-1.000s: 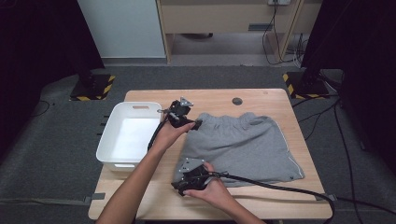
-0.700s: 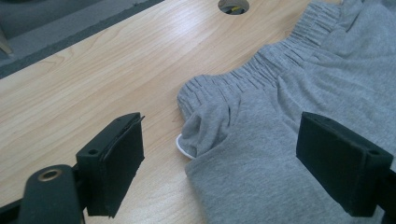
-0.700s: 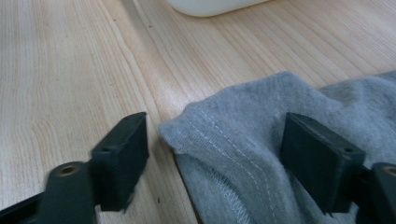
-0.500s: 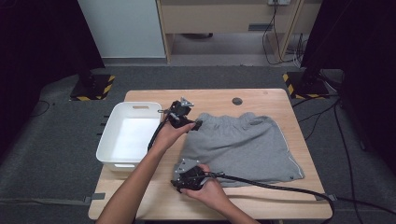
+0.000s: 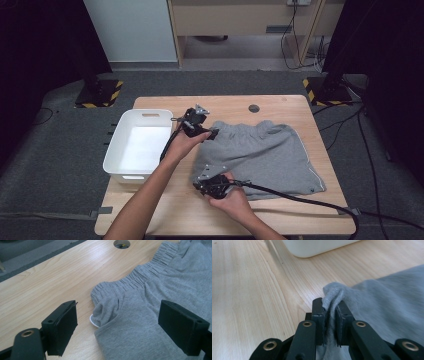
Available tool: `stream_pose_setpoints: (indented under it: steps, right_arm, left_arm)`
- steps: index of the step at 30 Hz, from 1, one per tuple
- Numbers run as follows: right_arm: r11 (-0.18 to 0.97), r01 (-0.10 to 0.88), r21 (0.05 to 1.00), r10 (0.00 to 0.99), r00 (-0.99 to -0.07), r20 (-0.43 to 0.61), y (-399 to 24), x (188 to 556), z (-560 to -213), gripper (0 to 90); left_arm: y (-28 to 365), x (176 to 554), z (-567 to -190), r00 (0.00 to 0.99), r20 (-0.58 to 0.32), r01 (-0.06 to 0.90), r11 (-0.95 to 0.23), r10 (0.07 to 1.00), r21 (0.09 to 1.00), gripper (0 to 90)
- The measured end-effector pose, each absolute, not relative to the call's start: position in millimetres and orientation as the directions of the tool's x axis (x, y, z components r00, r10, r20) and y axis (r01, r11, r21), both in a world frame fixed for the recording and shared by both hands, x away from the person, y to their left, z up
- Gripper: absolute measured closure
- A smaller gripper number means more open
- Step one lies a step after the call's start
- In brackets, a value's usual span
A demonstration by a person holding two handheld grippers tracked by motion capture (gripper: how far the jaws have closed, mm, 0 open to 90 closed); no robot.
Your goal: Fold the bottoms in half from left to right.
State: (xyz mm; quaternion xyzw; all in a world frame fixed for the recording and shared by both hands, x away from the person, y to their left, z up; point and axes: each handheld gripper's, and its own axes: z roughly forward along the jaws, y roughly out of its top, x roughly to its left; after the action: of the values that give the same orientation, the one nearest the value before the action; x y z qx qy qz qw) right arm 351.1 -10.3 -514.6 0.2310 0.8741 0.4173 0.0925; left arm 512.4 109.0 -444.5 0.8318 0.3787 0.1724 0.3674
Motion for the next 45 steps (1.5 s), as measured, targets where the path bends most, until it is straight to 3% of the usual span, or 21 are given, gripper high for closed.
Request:
stream_pose_setpoints:
  steps: [3, 8, 15, 31, 40, 45]
  right_arm:
    - [0.533, 0.325, 0.781, 0.496, -0.868, 0.023, -27, 352, -507, 80.6]
    - [0.51, 0.334, 0.792, 0.525, -0.851, 0.021, -52, 354, -499, 80.6]
    - [0.517, 0.331, 0.789, 0.527, -0.85, 0.012, -69, 352, -496, 80.6]
    - [0.516, 0.348, 0.782, 0.542, -0.84, 0.016, -95, 348, -502, 80.6]
    - [0.518, 0.359, 0.777, 0.543, -0.839, 0.026, -98, 349, -506, 80.5]
    - [0.522, 0.359, 0.774, 0.54, -0.841, 0.026, -98, 348, -507, 80.5]
  left_arm:
    - [106, 514, -444, 0.662, -0.024, 0.515, -0.431, 0.749, 0.741, 14.7]
    - [103, 518, -442, 0.642, 0.036, 0.503, -0.456, 0.766, 0.735, 18.9]
    - [100, 529, -455, 0.623, 0.037, 0.535, -0.46, 0.781, 0.708, 38.0]
    - [92, 548, -489, 0.58, 0.064, 0.57, -0.461, 0.812, 0.68, 54.8]
    - [90, 551, -503, 0.581, 0.04, 0.598, -0.46, 0.813, 0.656, 55.6]
    - [97, 554, -510, 0.562, 0.058, 0.604, -0.457, 0.825, 0.653, 50.2]
